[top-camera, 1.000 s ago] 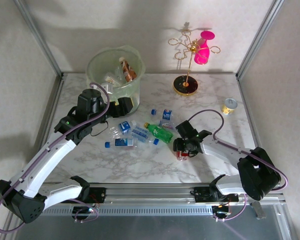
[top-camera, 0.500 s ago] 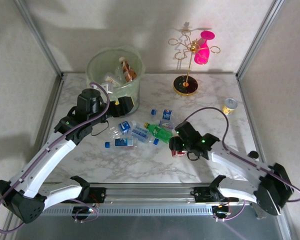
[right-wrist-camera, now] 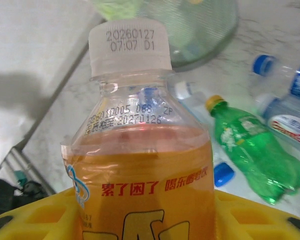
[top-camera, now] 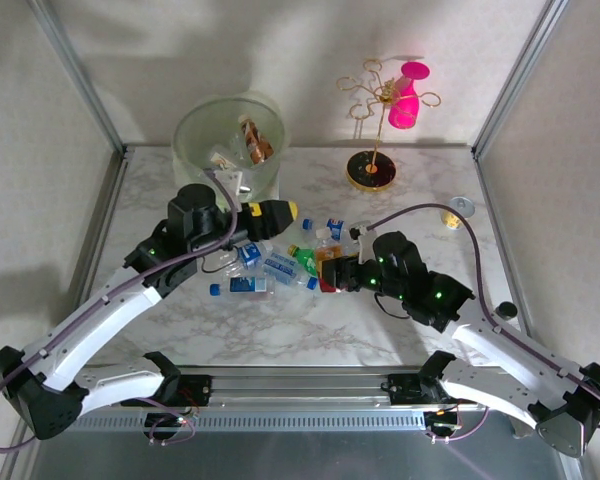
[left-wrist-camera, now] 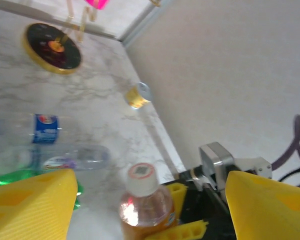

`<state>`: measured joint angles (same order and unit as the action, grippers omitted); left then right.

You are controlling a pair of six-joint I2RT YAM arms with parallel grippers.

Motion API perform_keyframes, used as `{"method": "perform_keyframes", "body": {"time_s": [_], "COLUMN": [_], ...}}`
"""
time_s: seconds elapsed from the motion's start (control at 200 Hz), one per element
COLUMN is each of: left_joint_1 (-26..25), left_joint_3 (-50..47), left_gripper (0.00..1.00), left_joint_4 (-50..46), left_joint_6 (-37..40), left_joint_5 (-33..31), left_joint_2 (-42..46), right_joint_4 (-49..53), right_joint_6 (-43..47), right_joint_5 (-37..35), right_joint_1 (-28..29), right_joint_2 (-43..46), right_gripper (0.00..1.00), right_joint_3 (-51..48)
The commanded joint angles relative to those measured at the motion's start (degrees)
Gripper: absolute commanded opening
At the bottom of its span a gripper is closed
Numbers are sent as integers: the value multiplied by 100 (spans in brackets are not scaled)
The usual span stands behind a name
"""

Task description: Put the plastic bottles in the bin

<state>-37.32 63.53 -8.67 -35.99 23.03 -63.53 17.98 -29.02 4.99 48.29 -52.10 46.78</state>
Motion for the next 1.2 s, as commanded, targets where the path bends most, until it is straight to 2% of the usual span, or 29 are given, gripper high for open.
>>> {"method": "perform_keyframes", "body": {"time_s": [0.0,0.18,0.36,0.501,0.666,0.801,0.851,0.936,0.986,1.046,1.191], "left_joint_1": [-257,-463,-722,-854,-873,-907,-901,-876,-812,-646,79], "left_joint_3": [129,131,210,346,474,511,516,573,682,839,1110], "left_gripper": [75,71,61,47,22,17,16,15,13,12,12], "left_joint_4": [364,486,550,475,444,475,483,431,273,91,50], "left_joint_6": [143,145,226,343,417,435,435,489,550,577,422], "left_joint_5": [133,133,229,255,355,430,456,355,154,-11,-18], "left_joint_2": [-242,-464,-614,-682,-731,-741,-736,-708,-696,-689,-644], "right_joint_4": [-567,-646,-743,-752,-769,-761,-745,-652,-615,-575,-499], "right_joint_6": [243,289,295,321,320,306,294,284,304,315,368], "right_joint_5": [364,312,312,301,295,281,235,92,43,-14,-94], "right_joint_1": [215,368,381,384,383,382,382,382,383,382,383], "right_joint_2": [114,143,222,204,211,218,241,259,282,330,482], "right_gripper": [51,51,51,51,51,52,57,83,93,98,99], "right_joint_3": [264,413,481,497,447,388,384,414,427,454,497]}}
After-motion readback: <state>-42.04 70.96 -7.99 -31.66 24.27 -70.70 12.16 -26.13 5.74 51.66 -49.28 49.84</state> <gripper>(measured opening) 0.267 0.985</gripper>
